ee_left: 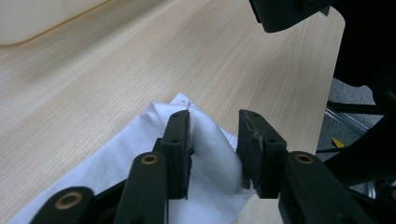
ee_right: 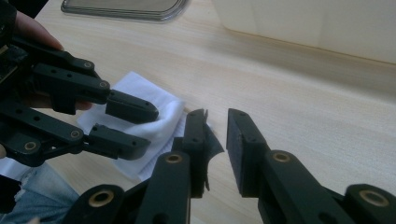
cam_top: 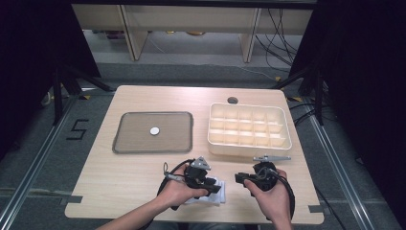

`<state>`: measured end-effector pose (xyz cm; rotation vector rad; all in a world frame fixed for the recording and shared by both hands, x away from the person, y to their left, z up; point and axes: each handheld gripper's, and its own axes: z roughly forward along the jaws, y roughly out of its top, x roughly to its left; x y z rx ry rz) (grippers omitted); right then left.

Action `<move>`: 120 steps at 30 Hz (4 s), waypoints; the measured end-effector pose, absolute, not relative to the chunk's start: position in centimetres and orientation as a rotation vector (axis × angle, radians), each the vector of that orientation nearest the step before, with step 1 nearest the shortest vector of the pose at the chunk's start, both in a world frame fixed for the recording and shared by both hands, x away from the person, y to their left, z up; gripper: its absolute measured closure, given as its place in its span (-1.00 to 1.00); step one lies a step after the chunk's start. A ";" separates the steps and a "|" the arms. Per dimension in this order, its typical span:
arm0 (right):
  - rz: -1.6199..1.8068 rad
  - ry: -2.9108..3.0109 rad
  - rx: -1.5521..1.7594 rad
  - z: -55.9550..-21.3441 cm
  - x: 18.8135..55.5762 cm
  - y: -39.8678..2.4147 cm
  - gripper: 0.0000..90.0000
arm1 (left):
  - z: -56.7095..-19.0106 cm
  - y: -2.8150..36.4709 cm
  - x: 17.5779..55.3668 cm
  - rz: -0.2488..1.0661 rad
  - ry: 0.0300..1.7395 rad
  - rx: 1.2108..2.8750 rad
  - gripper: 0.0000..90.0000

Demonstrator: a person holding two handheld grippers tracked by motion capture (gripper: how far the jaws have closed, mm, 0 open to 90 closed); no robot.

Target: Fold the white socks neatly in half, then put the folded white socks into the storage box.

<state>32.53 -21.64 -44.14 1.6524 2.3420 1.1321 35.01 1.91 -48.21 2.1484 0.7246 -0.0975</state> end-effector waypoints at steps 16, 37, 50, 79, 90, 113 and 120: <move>1.126 2.342 1.635 -43.7 32.3 -21.4 0.71 | -45.0 3.1 34.8 -0.039 0.688 2.053 0.16; 0.959 2.494 1.457 -46.0 32.8 -15.0 0.72 | -47.9 8.6 34.2 -0.025 0.779 2.179 0.71; 0.898 2.515 1.385 -47.6 32.8 -15.6 0.95 | -49.6 8.8 34.1 -0.046 0.830 2.191 0.77; 1.111 2.346 1.405 -45.4 32.5 -18.5 0.56 | -47.3 11.5 34.9 -0.008 0.888 2.048 0.05; 1.148 2.368 1.449 -45.8 32.3 -18.4 0.50 | -47.6 12.4 34.7 0.005 0.996 2.018 -0.19; 1.043 2.383 1.764 -45.8 33.0 -18.3 0.12 | -48.6 12.4 34.8 -0.060 1.056 1.973 -0.07; 1.056 2.444 1.747 -46.3 33.1 -17.6 0.07 | -49.2 11.9 35.1 -0.066 1.061 2.018 -0.05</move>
